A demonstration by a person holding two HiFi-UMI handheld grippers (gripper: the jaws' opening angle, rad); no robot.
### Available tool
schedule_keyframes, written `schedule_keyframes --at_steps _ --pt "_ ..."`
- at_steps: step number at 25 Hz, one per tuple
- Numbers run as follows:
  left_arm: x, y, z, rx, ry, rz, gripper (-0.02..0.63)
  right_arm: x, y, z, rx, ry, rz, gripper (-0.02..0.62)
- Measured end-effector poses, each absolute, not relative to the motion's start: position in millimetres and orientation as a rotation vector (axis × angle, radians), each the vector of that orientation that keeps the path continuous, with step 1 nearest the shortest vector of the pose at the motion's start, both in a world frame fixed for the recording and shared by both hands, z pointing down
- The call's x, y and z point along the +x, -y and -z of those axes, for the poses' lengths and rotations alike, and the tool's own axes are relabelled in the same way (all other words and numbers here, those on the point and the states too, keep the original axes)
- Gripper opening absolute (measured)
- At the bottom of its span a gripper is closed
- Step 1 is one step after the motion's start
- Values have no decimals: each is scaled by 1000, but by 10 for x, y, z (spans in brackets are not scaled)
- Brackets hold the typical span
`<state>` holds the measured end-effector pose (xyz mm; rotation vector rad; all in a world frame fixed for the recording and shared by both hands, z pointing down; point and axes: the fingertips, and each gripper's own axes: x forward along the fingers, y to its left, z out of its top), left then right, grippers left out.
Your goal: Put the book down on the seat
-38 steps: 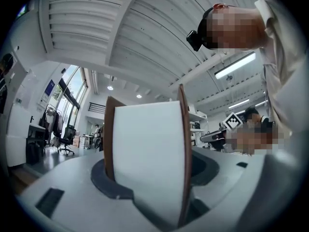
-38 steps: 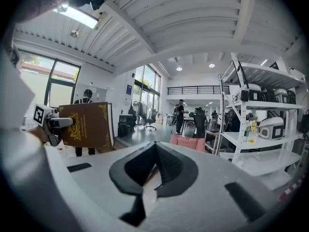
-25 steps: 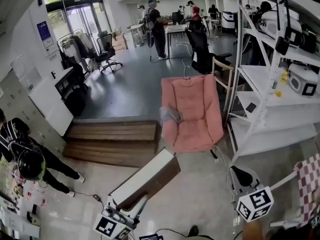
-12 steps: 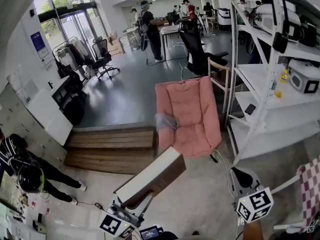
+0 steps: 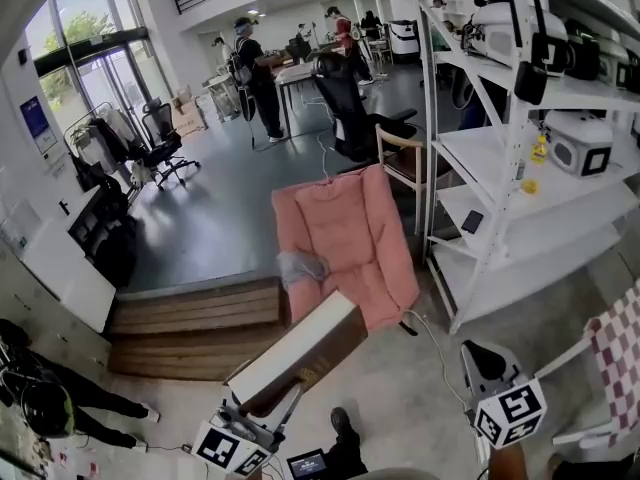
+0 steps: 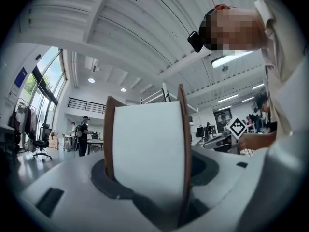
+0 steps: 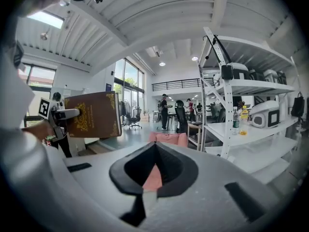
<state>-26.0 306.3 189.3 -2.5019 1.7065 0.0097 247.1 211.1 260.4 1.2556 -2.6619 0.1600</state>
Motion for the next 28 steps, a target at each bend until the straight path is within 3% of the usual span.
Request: schedule_keyframes --at_steps 6,14,28 --pt "-681 -2162 -1979 -2619 -1539 -83 276 2350 -1534 -2615 1465 2538 -143 -9" --pt "-1525 -1054 -1831 -2703 -1363 -161 276 1500 -795 -2324 1565 2430 -78 -9" --pt "-2638 -142 -1898 -2714 -1352 -234 276 507 3 -2030 1538 2329 72 -9"
